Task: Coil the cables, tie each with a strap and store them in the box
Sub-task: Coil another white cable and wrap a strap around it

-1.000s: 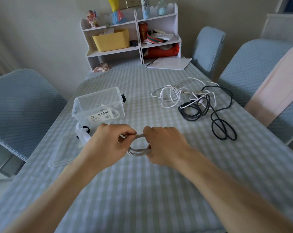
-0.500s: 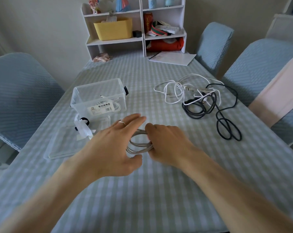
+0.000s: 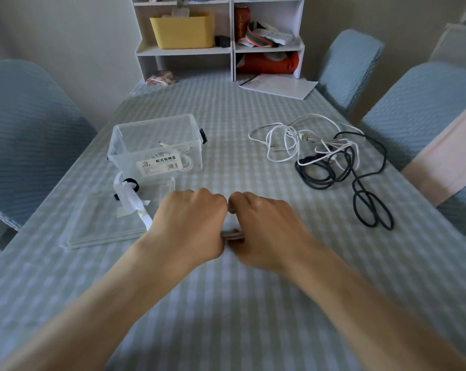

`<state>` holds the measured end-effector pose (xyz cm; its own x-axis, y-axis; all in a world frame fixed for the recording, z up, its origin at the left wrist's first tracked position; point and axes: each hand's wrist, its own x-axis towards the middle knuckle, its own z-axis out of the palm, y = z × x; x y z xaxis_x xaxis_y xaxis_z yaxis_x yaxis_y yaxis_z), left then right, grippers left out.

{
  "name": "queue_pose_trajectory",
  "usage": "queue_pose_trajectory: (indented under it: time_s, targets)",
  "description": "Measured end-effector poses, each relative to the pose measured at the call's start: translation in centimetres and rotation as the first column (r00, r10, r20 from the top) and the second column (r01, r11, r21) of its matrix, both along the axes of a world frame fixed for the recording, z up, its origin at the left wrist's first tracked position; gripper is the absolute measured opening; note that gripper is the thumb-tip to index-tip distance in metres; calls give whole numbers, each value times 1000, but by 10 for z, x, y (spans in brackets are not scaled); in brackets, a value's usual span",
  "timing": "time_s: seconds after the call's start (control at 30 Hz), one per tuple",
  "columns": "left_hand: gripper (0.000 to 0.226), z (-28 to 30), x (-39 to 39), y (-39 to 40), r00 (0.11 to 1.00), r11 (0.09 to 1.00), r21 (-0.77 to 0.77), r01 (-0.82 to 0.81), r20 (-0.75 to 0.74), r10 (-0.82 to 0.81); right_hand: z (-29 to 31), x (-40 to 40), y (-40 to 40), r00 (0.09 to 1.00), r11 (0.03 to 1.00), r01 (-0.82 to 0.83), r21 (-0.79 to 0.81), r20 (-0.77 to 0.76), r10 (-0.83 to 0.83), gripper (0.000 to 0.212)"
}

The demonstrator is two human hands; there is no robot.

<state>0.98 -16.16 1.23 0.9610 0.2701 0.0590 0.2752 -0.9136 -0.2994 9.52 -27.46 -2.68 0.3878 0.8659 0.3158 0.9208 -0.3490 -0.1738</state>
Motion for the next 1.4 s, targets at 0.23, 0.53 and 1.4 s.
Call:
queue_pose_trajectory:
  time_s: [0.23,0.53,1.4]
  targets:
    - [33,3,13,3,998,994,-91,-66,-4,66,-7,-2,5,996,996,14,90,83,-21,34]
    - [38,-30,5,1,926,992,-59,110,368,-81,-8,7,8,995,988,86,127,45,-92,21]
    - [28,4,18,9,933,706,-644,-295,-354,67,-6,11,0,973,998,-17,57,230,3,52]
